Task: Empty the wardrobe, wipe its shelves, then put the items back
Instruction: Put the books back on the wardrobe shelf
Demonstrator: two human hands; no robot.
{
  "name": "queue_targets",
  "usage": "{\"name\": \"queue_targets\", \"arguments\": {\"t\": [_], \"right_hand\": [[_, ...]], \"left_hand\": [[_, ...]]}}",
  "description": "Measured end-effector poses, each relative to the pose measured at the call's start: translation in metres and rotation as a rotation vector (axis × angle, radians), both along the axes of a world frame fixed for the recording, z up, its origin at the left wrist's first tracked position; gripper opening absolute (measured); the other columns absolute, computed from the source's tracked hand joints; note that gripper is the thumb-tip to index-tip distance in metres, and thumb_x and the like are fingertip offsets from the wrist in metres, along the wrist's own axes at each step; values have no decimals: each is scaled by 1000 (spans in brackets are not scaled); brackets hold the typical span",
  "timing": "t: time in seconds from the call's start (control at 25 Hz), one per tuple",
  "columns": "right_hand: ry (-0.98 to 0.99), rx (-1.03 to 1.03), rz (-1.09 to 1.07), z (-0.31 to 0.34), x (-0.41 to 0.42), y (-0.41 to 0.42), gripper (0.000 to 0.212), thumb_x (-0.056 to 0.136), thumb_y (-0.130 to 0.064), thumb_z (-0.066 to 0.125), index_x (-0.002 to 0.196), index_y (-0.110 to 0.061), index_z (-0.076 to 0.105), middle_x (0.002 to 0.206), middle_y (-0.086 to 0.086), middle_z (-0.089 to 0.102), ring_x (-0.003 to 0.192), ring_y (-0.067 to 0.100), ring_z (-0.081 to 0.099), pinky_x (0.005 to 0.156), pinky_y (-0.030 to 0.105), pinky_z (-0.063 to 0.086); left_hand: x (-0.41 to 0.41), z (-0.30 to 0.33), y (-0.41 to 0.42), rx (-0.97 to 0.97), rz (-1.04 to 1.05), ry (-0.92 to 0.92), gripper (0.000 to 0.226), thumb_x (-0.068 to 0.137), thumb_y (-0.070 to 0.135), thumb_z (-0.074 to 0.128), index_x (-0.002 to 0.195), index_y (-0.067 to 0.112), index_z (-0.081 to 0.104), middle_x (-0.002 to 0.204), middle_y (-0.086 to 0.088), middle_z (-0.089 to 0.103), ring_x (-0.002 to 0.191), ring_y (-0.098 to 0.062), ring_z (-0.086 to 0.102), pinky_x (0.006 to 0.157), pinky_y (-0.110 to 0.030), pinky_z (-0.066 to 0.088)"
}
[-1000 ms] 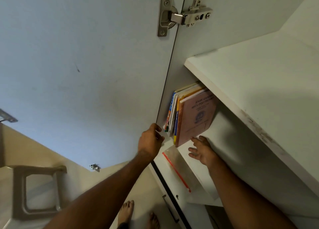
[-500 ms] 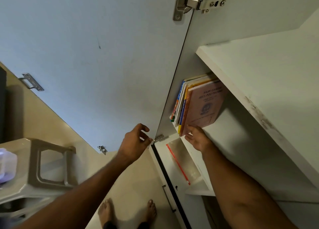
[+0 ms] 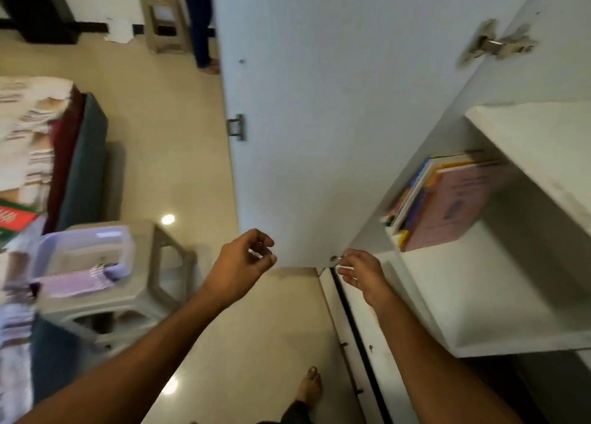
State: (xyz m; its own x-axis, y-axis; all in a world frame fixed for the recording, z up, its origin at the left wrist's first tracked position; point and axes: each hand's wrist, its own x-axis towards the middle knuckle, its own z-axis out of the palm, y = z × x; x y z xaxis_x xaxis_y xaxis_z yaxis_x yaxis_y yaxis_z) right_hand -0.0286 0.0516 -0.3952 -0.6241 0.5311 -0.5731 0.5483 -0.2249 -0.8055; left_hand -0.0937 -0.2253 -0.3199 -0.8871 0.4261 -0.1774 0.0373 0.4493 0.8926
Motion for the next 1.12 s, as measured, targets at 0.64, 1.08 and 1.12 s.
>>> {"name": "queue_targets", "arguments": {"t": [0.64,1.08,1.12], "right_hand": [[118,-27,1319,29,-83,-501,11,97,-6,60,98,-10,70,78,9,69,68,18,61,56,22,49],[89,-95,1562,31,-186,-632,10,98,-12,60,100,-10,70,82,10,70,66,15,62,58,23,49],[83,-95,1561,29,-192,-637,10,98,-12,60,101,-9,70,82,9,70,67,15,62,58,23,49]], "left_hand": [[101,-40,-443,25,1087,-177,8,89,15,70,88,21,66,79,-1,72,62,-6,67,66,-30,57],[61,-62,-523,129,1410,-445,18,95,18,66,110,10,62,99,-11,71,85,-30,73,74,-39,63],[52,-68,-528,142,1407,-462,19,94,18,66,110,11,61,100,-11,70,84,-29,73,74,-38,63]]}}
